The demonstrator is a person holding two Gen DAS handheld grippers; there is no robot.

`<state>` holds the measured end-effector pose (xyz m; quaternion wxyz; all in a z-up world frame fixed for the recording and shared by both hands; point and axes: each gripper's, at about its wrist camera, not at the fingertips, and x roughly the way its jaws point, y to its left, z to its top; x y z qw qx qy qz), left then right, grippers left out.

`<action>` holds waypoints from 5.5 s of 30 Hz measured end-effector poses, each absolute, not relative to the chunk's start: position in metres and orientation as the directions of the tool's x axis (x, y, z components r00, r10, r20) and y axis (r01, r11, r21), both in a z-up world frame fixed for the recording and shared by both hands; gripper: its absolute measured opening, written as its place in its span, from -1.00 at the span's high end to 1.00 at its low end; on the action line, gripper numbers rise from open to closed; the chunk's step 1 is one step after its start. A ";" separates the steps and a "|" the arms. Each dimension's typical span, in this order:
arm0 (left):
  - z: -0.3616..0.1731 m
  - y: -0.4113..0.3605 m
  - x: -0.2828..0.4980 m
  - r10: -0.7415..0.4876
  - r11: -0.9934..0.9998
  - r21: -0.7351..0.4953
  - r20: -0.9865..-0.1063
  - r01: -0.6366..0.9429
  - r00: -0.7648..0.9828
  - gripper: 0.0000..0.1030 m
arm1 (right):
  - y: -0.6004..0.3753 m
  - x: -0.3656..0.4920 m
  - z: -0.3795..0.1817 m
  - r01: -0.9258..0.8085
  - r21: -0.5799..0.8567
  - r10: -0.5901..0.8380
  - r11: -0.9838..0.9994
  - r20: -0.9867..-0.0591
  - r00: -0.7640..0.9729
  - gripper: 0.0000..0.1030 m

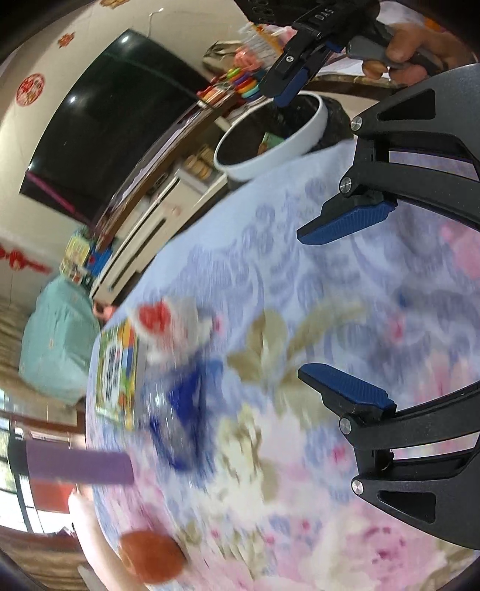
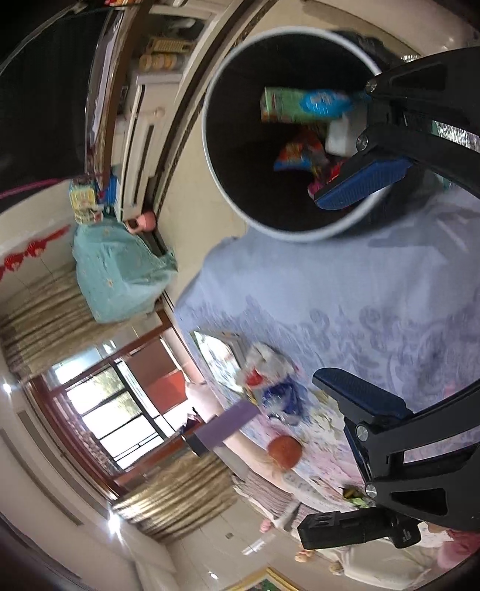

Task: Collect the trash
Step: 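Move both open tools back toward the blue bag and white-red bag, then grasp the white-red plastic bag with the right tool while the left tool grasps the blue bag, then carry the white-red bag and blue bag over the black bin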

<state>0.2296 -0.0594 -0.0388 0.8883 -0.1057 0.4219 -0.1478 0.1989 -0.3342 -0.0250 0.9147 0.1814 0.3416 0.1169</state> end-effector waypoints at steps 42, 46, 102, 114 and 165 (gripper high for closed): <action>-0.057 0.038 0.293 -0.283 0.953 -0.286 -0.732 0.096 0.620 -0.43 | -0.202 0.290 -0.063 -0.204 0.435 0.461 0.877 -0.644 0.611 -0.74; -0.056 0.036 0.312 -0.288 0.955 -0.268 -0.729 0.129 0.620 -0.46 | -0.201 0.302 -0.065 -0.202 0.440 0.463 0.875 -0.635 0.619 -0.74; -0.018 -0.070 0.217 -0.471 0.875 -0.250 -0.637 0.414 0.611 0.82 | -0.289 0.211 -0.041 -0.167 0.431 0.416 0.887 -0.584 0.697 0.09; -0.003 -0.124 0.196 -0.517 0.839 -0.237 -0.626 0.489 0.583 0.82 | -0.338 0.177 -0.030 -0.082 0.401 0.320 0.912 -0.574 0.753 0.09; 0.005 -0.254 0.203 -0.555 0.763 -0.163 -0.661 0.625 0.505 0.82 | -0.431 0.157 -0.025 0.075 0.355 0.168 0.932 -0.606 0.778 0.08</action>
